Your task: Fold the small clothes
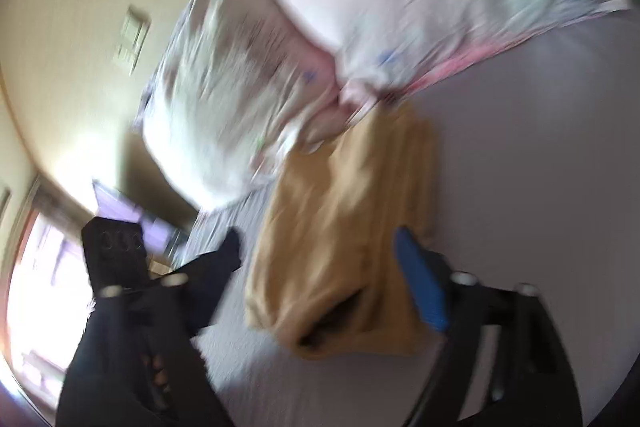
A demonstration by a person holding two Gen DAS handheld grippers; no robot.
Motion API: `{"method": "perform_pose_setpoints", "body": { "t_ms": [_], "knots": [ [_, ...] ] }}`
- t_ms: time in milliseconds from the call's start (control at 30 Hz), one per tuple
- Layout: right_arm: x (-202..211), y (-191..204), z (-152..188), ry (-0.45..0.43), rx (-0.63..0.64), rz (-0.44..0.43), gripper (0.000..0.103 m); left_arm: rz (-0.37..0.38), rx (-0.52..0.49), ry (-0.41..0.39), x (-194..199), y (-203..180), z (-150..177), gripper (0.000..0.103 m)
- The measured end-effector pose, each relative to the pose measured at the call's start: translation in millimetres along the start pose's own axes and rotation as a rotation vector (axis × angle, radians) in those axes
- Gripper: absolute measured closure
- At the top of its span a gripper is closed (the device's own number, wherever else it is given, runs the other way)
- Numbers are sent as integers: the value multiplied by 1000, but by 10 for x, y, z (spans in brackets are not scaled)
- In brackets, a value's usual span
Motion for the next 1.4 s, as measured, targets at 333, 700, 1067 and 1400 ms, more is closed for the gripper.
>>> {"method": "perform_pose_setpoints", "body": {
  "t_ms": [333, 700, 1067, 1400],
  "knots": [
    [-223, -117, 328, 141, -159, 1, 31, -69, -46, 26, 100, 375, 251, 33],
    [-226, -133, 115, 27, -143, -50, 93, -70, -78, 26, 139, 356, 331, 32],
    [-105, -530, 28, 24, -188, 103, 21, -46, 156, 19, -58, 678, -18, 32],
    [-517, -596, 199, 106, -275, -77, 66, 80, 323, 108, -458, 809, -173, 63]
  ]
}}
Point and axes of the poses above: each gripper's, at about its wrist camera, not at the fingertips, and x roughly against the way its jaws point, y to its left, z to its underside, the point moved 8 cm from there along -x, roughly the way its jaws point, and after that the axes turned 9 degrees about x, right-handed, at the moved point
